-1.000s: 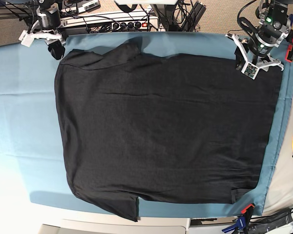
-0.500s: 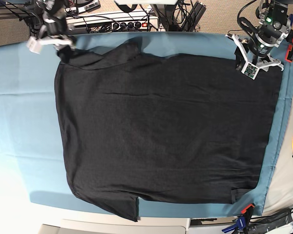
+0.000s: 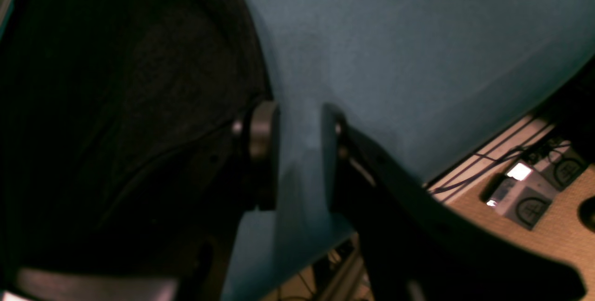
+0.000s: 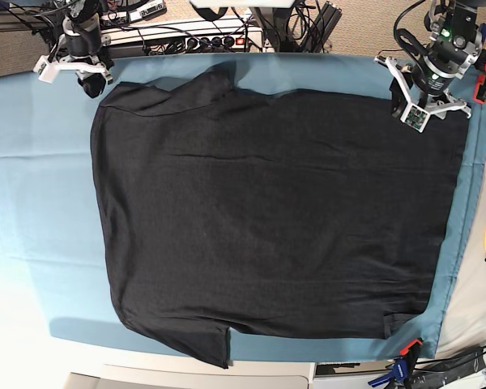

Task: Fold the T-shirt properly
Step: 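Grasp the shirt's shoulder corner with the right gripper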

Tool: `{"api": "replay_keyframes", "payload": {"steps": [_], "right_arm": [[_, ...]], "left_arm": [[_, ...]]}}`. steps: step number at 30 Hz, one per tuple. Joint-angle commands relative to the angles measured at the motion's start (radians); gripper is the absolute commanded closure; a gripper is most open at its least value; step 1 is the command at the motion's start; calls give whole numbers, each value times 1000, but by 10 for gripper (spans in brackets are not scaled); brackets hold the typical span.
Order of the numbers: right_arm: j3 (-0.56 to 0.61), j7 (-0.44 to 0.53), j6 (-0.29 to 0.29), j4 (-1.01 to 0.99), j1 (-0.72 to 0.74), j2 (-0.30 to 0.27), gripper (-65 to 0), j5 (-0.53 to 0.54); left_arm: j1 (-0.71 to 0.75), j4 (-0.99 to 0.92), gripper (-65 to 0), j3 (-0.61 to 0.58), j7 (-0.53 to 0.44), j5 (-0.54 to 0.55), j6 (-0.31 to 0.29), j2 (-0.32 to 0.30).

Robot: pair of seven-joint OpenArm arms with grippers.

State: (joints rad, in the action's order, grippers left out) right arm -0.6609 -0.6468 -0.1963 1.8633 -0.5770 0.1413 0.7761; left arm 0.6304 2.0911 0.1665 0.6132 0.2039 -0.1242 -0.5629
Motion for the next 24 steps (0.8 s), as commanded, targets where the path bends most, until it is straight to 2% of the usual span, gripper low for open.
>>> {"api": "replay_keyframes", "payload": {"steps": [1, 4, 7, 9, 16, 24], "right_arm": [[-1, 10, -6, -26, 2, -3, -163, 25], [-1, -1, -27, -163, 35, -13, -163, 83], [-1, -31, -113, -262, 65, -29, -163, 149], [-1, -58, -150, -289, 76, -31, -163, 182], [15, -132, -193, -276, 39, -31, -163, 258], [25, -135, -193, -164, -25, -31, -163, 233]], "left_arm": [[-6, 15, -208, 6, -14, -1, 6, -13], [-10, 15, -208, 6, -13, -1, 6, -13], [-9, 15, -208, 6, -6, -1, 6, -13], [-6, 15, -208, 6, -7, -1, 6, -13], [-7, 15, -208, 6, -7, -1, 6, -13], [-7, 15, -208, 6, -7, -1, 6, -13]]}}
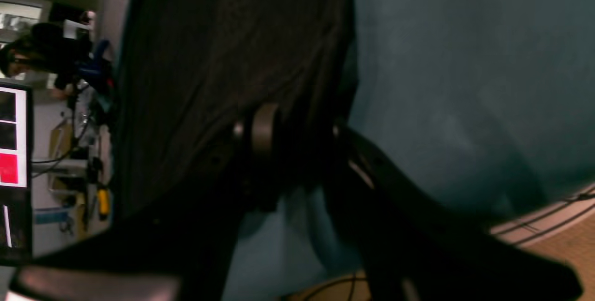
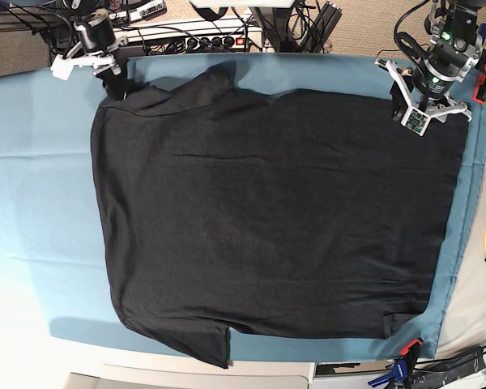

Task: Fold the T-shirt properly
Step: 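Grasp the shirt's shoulder corner with the right gripper, then grasp the other shoulder corner with the left gripper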

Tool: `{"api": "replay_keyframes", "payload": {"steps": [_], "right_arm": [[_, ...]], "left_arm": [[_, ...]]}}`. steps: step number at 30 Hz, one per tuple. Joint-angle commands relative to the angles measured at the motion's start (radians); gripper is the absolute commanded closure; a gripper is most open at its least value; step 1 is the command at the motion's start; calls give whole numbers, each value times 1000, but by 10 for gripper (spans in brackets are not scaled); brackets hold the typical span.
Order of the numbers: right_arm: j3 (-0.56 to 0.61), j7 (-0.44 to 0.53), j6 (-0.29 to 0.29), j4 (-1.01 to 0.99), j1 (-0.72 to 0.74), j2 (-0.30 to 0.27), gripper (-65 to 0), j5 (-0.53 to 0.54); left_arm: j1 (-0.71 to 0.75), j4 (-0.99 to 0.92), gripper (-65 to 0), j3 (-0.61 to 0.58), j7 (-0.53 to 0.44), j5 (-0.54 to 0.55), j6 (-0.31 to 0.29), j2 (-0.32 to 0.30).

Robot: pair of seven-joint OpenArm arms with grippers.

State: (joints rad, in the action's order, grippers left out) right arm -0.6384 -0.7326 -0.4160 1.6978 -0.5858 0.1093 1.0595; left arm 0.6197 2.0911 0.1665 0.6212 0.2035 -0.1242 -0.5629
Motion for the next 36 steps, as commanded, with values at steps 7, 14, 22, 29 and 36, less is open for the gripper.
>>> {"api": "replay_keyframes", "payload": {"steps": [7, 14, 22, 29, 36], "right_arm": [[3, -37, 27, 11, -15, -13, 0, -92], [3, -38, 26, 11, -16, -13, 0, -92], [3, -46, -10, 11, -19, -13, 0, -95], [3, -44, -10, 11, -18, -27, 0, -111], [3, -43, -10, 11, -18, -43, 0, -111]], "left_arm": [[3, 13, -208, 6, -13, 24, 6, -13], [-68, -158, -209, 6, -6, 163, 7, 70], [-223, -315, -211, 47, 66, 288, -46, 115], [-183, -284, -211, 289, 137, 432, -103, 82], [-130, -285, -211, 521, 173, 602, -159, 72]]}}
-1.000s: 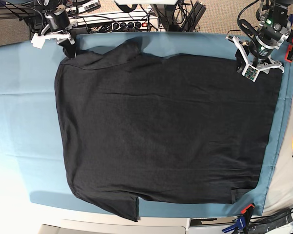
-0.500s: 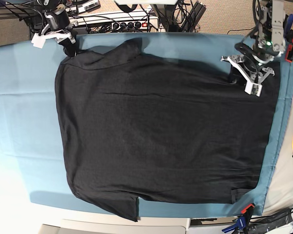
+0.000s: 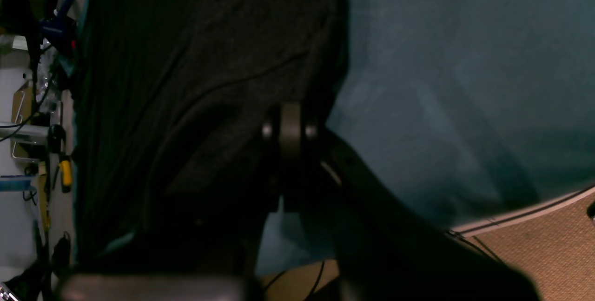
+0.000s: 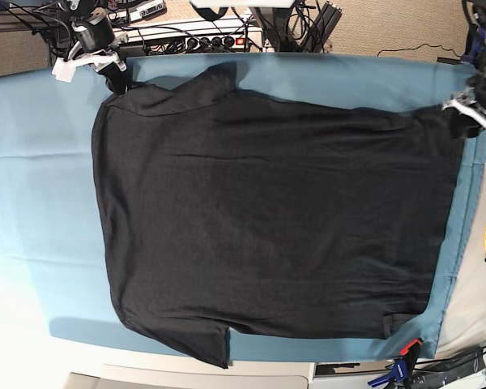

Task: Fold the T-shirt properly
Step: 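Grasp the other shoulder corner with the left gripper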

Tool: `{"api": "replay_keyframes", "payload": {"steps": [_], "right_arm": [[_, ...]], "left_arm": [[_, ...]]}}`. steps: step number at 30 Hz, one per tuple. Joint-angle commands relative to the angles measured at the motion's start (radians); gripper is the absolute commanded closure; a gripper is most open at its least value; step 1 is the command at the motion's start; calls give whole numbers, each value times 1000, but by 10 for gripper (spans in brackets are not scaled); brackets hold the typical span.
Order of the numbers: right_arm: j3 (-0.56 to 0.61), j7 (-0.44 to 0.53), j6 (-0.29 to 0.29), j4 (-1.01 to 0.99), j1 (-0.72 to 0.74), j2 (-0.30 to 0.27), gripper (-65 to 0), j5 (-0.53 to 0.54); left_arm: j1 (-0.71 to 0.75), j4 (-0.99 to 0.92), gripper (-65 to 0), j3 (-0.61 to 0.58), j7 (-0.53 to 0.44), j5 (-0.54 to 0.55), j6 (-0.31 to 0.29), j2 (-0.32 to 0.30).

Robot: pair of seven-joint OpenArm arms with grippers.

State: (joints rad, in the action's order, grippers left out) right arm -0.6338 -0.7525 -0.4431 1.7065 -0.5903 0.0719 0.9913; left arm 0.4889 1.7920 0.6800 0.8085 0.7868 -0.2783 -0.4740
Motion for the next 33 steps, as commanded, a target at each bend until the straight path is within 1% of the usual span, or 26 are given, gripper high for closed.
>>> {"api": "replay_keyframes", "payload": {"steps": [1, 5, 8, 12, 15, 17, 21, 24, 31, 33], "right_arm": [[-2, -23, 17, 2, -13, -5, 0, -43], [-2, -24, 17, 2, -13, -5, 0, -42], [-2, -24, 17, 2, -14, -5, 0, -42], [-2, -24, 17, 2, -13, -5, 0, -42], [-2, -24, 17, 2, -14, -5, 0, -42], [-2, -24, 17, 2, -13, -5, 0, -42], [-2, -24, 17, 2, -13, -5, 0, -42], [-2, -24, 17, 2, -13, -5, 0, -42], [-2, -25, 17, 2, -13, -5, 0, -42], [-2, -26, 17, 2, -13, -5, 0, -42]], "left_arm": [[3, 11, -211, 8, -14, 21, -6, -17], [-2, -26, -211, 8, -15, 26, -11, -14], [-28, -101, -224, 8, -15, 18, -11, -14], [-85, -234, -265, 8, -12, 18, -11, -17], [-123, -317, -265, 8, -11, 14, -11, -33], [-138, -353, -265, 8, -11, -6, -11, -53], [-139, -375, -265, 8, 8, -9, -11, -94], [-132, -375, -265, 8, 35, 5, -11, -108], [-98, -375, -265, 8, 64, 67, -12, -108], [-95, -375, -265, 8, 69, 83, -23, -108]]}}
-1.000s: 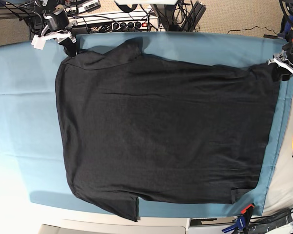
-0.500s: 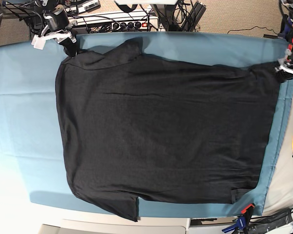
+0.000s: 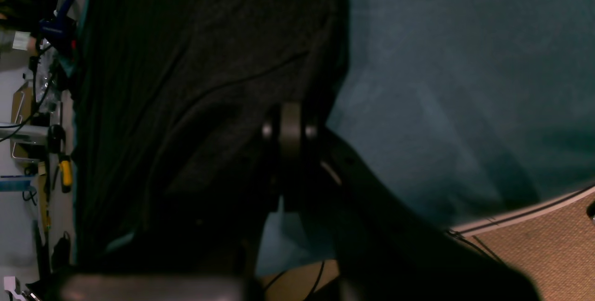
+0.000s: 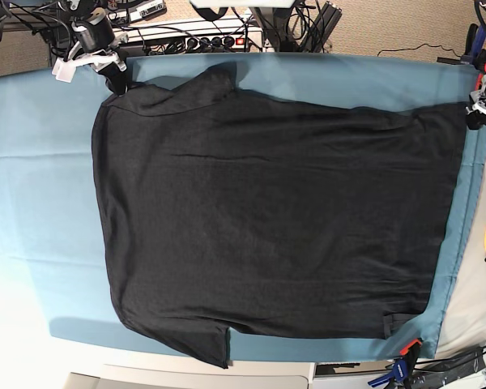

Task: Fold the T-shirt properly
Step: 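Grasp the other shoulder corner with the left gripper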

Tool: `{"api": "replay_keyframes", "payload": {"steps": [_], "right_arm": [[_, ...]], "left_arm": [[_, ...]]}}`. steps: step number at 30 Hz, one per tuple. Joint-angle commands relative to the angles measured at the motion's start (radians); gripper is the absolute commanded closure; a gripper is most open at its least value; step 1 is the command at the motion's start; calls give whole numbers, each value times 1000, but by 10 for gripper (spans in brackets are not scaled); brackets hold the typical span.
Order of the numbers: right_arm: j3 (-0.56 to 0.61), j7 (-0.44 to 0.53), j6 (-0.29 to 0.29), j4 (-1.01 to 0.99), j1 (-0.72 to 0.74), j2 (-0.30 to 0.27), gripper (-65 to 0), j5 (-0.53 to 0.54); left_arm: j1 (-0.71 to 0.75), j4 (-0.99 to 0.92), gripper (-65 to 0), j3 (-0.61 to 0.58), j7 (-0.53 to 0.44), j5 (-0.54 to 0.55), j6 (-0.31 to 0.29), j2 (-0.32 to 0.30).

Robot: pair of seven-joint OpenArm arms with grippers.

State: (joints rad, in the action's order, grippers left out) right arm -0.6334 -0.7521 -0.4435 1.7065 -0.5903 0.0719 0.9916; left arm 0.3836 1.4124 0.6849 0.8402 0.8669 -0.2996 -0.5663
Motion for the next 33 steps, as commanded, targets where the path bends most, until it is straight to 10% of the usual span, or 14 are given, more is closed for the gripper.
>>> {"api": "replay_keyframes", "payload": {"steps": [1, 33], "right_arm": [[-2, -26, 17, 2, -13, -5, 0, -42], [-2, -26, 17, 2, -13, -5, 0, -42]], "left_arm": [[11, 5, -265, 3, 42, 11, -14, -15], [21, 62, -264, 3, 51, 9, -13, -6]]}}
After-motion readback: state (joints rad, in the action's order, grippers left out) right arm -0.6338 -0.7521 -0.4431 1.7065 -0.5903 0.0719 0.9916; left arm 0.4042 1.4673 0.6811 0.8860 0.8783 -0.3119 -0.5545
